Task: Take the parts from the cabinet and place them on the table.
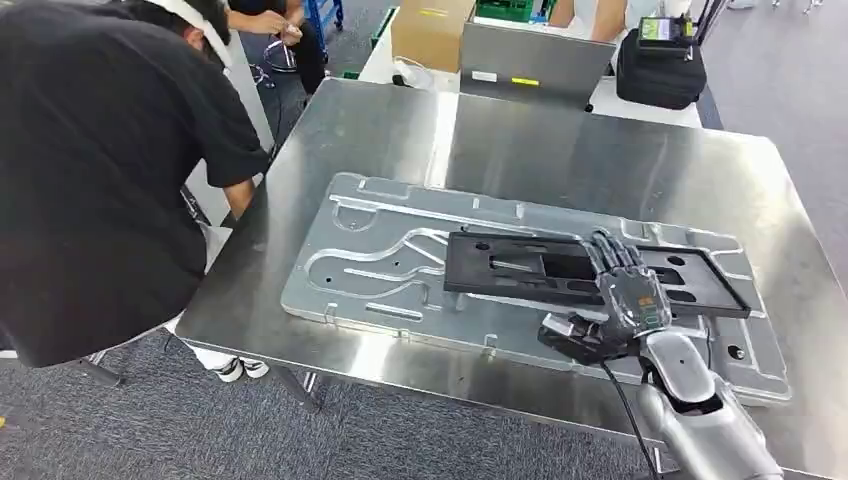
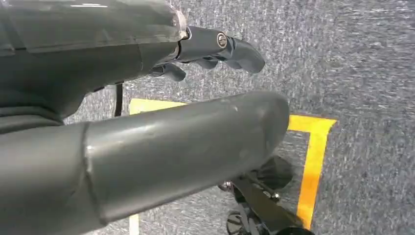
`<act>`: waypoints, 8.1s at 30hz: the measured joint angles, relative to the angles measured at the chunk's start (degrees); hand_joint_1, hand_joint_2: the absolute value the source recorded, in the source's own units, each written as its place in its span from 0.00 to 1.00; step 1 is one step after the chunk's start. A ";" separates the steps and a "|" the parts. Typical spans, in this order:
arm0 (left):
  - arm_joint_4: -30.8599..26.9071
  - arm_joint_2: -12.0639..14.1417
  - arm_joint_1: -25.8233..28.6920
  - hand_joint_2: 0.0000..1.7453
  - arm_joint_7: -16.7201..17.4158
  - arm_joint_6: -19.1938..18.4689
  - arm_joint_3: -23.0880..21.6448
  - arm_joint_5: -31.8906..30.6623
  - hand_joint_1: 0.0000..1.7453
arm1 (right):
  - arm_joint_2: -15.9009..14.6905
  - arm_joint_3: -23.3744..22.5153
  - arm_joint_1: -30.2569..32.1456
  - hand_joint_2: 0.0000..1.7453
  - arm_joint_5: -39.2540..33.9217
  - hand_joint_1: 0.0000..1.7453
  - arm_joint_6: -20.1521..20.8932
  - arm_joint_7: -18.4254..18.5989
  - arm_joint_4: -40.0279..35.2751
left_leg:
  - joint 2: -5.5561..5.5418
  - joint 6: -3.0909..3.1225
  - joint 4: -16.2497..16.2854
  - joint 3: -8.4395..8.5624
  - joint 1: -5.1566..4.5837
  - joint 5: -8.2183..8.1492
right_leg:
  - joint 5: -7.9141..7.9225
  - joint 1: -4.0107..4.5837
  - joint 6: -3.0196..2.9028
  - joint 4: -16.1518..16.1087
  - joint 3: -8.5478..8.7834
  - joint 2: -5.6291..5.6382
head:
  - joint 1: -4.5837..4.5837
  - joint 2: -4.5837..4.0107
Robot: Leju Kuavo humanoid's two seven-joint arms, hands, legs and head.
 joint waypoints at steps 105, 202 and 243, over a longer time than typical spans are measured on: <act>-1.44 -3.02 0.78 0.00 0.20 -0.22 10.25 2.40 0.00 | 32.50 -40.11 12.47 0.00 -24.55 0.00 -5.20 -10.53 63.49 | 1.74 -0.97 -0.33 -2.96 -0.65 3.06 | -6.25 1.26 -1.55 -4.01 10.25 -0.19 | 0.02 0.00; -5.66 -5.79 0.49 0.00 -1.31 3.63 10.62 -4.35 0.00 | 36.04 -55.80 14.02 0.00 -15.36 0.00 11.91 -1.24 60.08 | -0.69 -2.82 10.70 -4.32 -0.05 -8.22 | -2.54 0.68 -3.57 -1.86 3.77 -0.53 | 0.00 0.00; -3.69 -4.68 1.38 0.00 -0.76 4.90 10.14 -5.46 0.00 | 34.05 -59.04 11.63 0.00 -10.78 0.00 12.77 -3.78 62.29 | 3.15 -1.43 -0.65 1.73 -0.74 -2.20 | -3.60 1.32 -2.04 -2.01 5.25 -7.58 | 0.02 0.00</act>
